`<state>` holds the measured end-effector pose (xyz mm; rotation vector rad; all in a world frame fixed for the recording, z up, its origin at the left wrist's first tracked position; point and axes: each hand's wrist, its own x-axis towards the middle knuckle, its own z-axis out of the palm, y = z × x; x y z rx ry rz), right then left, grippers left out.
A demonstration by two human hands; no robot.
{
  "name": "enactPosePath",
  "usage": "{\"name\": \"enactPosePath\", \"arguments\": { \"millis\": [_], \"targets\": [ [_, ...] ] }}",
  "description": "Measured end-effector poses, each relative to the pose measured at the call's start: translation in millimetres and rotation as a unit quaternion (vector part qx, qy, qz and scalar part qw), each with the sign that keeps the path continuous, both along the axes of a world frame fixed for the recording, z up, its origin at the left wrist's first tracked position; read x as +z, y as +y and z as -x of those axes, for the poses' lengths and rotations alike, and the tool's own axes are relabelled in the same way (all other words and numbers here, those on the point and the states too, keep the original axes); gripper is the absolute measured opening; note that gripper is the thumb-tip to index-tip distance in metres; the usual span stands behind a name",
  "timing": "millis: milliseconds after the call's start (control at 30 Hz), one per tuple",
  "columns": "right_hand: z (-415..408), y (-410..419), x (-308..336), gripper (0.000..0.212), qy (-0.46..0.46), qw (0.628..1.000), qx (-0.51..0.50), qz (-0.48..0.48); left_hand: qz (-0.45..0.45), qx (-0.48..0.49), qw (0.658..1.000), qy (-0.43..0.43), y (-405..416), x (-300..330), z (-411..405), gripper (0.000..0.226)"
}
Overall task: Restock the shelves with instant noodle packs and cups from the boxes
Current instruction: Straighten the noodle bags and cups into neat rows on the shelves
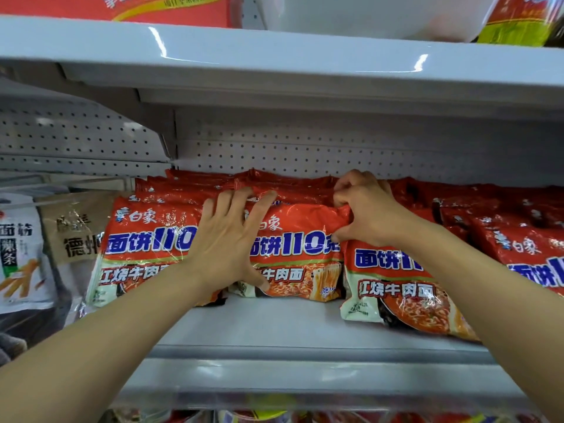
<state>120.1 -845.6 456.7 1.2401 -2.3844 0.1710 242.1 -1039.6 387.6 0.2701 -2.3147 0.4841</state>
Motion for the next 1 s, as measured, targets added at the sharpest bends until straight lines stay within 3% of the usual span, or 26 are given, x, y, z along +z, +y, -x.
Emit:
{"name": "enactPosePath", "arguments": {
  "millis": [67,133,200,300,367,433,767,900,1000],
  "targets": [
    [0,7,7,0.05,-0.068,0.998,-0.01,-0.002,-0.051,-0.011,0.999,0.013,-2,6,-1,0.135],
    [0,11,14,0.034,-0.148,0.987,0.033,0.059,-0.092,-0.041,0.994,0.049,-1,17,-2,0.114],
    [5,7,18,0.018,-0.158,0.983,0.052,0.081,-0.144,-0.061,0.986,0.063,-4,30,1,0.095],
    [11,-3,19,0.023,-0.232,0.969,0.056,0.06,-0.214,-0.056,0.975,0.031,-8,43,11,0.072],
    [14,-5,18,0.03,-0.228,0.97,0.056,0.061,-0.211,-0.045,0.976,0.028,-13,46,15,0.038],
    [20,-6,15,0.03,-0.187,0.979,0.051,0.065,-0.213,-0.064,0.974,0.042,-19,48,17,0.017],
    [26,-13,10,0.022,-0.128,0.99,0.036,0.055,-0.222,-0.078,0.971,0.05,-28,57,22,0.026],
    [30,-17,21,0.014,-0.121,0.982,0.045,0.141,-0.269,-0.051,0.96,0.062,-33,70,24,0.019],
    [39,-30,29,0.022,-0.137,0.978,0.013,0.155,-0.331,-0.029,0.943,0.028,-33,80,32,0.026]
  ]
}}
